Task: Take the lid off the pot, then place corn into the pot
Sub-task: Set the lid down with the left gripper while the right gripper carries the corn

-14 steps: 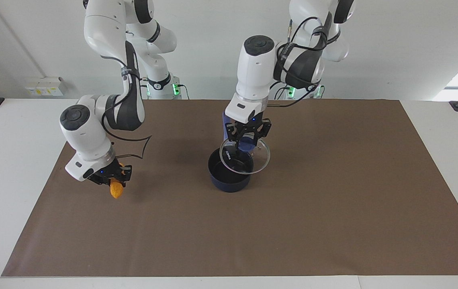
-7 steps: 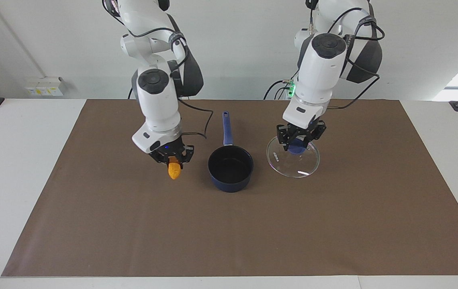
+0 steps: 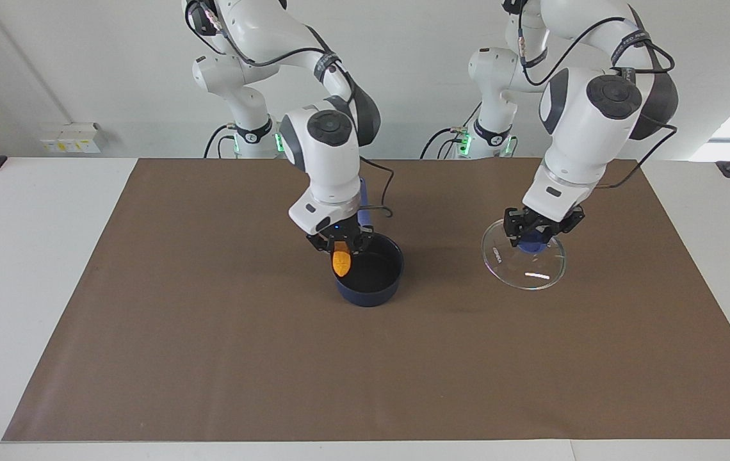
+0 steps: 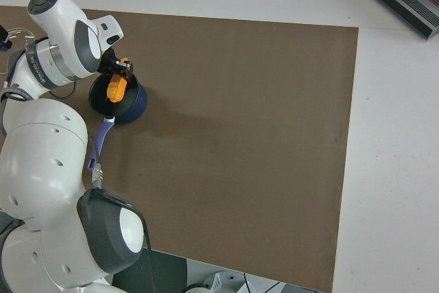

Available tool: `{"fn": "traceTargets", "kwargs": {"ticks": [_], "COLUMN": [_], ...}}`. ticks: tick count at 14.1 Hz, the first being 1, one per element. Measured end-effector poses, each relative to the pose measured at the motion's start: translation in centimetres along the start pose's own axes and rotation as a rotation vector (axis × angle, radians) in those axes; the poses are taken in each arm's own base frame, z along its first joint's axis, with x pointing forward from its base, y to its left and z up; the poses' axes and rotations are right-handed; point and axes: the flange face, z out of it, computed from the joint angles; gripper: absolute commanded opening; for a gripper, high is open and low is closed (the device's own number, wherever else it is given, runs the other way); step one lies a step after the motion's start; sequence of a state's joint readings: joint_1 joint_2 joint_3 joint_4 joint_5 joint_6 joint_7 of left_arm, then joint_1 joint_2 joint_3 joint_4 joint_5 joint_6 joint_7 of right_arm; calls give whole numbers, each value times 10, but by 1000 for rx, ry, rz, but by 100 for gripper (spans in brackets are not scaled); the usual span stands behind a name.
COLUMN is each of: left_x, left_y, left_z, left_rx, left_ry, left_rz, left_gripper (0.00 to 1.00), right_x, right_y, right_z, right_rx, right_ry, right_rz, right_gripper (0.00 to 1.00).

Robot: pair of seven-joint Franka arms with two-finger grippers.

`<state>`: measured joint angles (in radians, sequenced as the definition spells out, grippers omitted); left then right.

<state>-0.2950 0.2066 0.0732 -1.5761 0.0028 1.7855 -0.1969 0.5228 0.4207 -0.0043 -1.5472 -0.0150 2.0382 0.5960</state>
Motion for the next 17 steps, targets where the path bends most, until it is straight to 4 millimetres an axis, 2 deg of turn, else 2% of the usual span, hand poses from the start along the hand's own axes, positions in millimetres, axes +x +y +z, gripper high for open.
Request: {"fn": "traceTargets", "kwargs": {"ticks": [2, 3, 7, 10, 14, 17], "left_x": [-6, -13, -41, -47, -59, -67], "left_y": [-31, -47, -109, -135, -160, -174], "left_z": [14, 23, 47, 60, 105, 129], "left_rx": [-7, -10, -14, -13, -6, -1], "left_ry": [24, 36, 39, 47, 74, 87], "left_rz": [33, 44, 91, 126, 145, 152], "left_gripper": [0, 0, 0, 0, 0, 0], "right_x": [-5, -4, 12, 16, 11, 7], "right_y": [-31, -35, -22, -19, -24, -24], "right_z": [21, 28, 29, 31, 46, 60], "right_rx": [7, 8, 13, 20, 8, 2], "right_ry": [5, 6, 22, 30, 11, 0], "right_rz": [10, 13, 42, 48, 37, 34], "right_gripper": [0, 0, 0, 0, 0, 0]}}
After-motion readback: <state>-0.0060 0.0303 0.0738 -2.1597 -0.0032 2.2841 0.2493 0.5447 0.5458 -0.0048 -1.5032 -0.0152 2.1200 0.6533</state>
